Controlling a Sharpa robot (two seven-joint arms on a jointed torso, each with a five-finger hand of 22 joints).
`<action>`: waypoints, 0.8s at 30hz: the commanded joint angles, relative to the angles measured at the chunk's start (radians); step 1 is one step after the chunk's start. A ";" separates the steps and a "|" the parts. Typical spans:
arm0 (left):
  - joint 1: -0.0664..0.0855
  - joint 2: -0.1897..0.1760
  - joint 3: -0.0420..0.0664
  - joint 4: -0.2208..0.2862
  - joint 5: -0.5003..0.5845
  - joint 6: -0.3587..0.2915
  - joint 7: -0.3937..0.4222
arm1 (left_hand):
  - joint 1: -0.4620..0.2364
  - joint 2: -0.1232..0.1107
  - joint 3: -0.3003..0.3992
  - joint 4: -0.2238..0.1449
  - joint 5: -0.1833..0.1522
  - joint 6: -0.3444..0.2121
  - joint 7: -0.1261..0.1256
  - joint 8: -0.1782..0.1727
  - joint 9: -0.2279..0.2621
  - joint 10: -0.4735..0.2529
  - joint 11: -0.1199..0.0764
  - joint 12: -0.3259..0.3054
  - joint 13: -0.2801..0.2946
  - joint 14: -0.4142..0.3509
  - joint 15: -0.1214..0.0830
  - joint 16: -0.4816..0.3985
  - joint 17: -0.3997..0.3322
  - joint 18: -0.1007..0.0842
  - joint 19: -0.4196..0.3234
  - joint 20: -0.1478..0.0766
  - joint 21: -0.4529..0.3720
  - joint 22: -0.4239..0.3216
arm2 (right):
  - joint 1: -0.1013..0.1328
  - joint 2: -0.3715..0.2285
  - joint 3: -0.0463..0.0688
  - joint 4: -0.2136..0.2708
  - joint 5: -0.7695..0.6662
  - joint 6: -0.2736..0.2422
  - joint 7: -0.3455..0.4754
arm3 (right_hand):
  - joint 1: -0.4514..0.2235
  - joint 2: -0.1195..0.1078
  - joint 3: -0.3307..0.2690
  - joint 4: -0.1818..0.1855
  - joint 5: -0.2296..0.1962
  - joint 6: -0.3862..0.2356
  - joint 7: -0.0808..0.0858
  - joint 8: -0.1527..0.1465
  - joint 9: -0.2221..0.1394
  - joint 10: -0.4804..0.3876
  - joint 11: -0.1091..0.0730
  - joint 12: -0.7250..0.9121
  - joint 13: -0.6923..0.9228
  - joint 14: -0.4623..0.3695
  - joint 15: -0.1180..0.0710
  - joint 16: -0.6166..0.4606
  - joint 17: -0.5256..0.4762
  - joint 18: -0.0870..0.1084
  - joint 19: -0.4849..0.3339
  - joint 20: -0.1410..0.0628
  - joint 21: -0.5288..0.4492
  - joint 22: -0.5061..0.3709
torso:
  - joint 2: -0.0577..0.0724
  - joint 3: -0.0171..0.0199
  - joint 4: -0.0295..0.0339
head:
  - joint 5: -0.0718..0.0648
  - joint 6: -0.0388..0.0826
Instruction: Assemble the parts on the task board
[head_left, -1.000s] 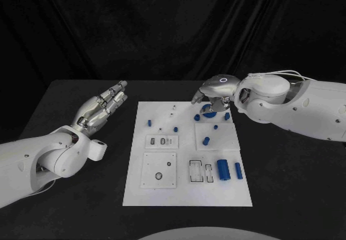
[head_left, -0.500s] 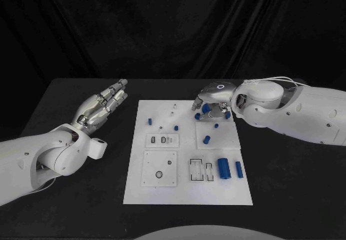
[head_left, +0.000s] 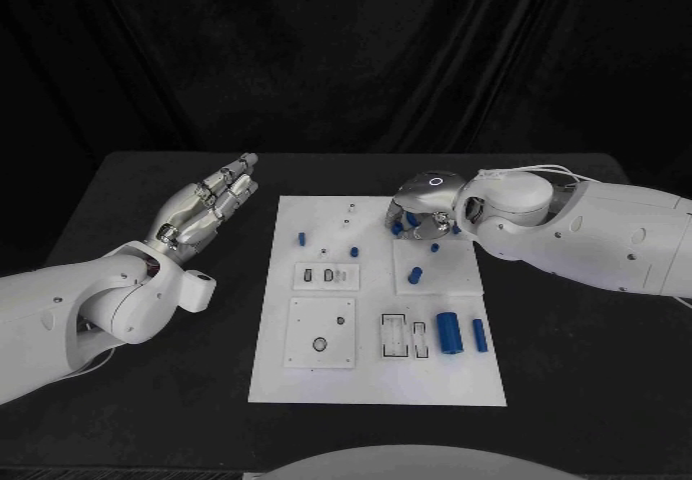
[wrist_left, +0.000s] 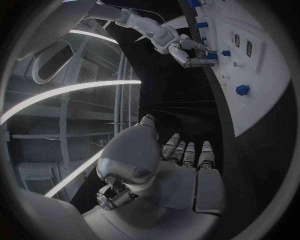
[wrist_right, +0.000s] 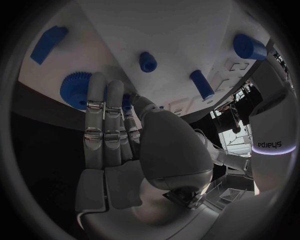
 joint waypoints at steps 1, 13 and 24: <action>0.003 0.002 0.001 -0.001 -0.003 0.021 0.241 | 0.008 0.006 0.005 -0.001 0.007 0.003 -0.003 -0.001 0.001 -0.001 0.009 0.001 0.000 0.000 0.002 -0.004 -0.001 -0.003 0.001 -0.004 -0.003 -0.001 | -0.012 0.006 -0.004 -0.011 -0.022 -0.026 0.010 | 0.011 0.005 0.019 -0.003 0.008 0.014 0.001 0.004 0.002 0.012 0.000 -0.002 0.000 0.002 -0.007 0.006 0.004 0.006 -0.011 0.000 0.012 0.015 | 0.000 -0.0010 0.0001 | 0.001 -0.001; 0.003 0.006 0.001 -0.008 -0.003 0.035 0.230 | 0.015 0.012 0.010 -0.004 0.022 0.004 0.000 -0.003 0.001 -0.001 0.014 -0.001 0.000 0.000 0.012 -0.004 -0.001 -0.005 0.001 0.006 -0.003 -0.001 | -0.019 0.014 -0.004 -0.029 -0.023 -0.120 0.053 | 0.049 0.011 0.147 -0.020 -0.048 0.148 0.010 0.045 0.033 0.170 -0.027 0.012 0.000 -0.002 -0.007 0.044 0.030 0.004 -0.064 0.000 0.100 0.115 | 0.000 -0.0019 -0.0011 | 0.006 -0.004; 0.003 0.004 0.001 -0.012 -0.003 0.043 0.220 | 0.038 0.014 0.021 -0.015 0.060 0.009 0.006 -0.005 0.002 -0.001 0.016 -0.003 0.000 0.000 0.019 -0.004 -0.001 0.001 0.001 0.021 -0.003 -0.001 | 0.014 0.011 -0.004 -0.005 -0.021 -0.166 0.059 | 0.046 0.007 0.152 -0.015 -0.117 0.190 0.011 0.053 0.053 0.229 -0.034 -0.003 -0.001 -0.002 -0.008 0.075 0.046 0.007 -0.089 0.000 0.148 0.170 | 0.002 -0.0034 -0.0003 | 0.011 -0.002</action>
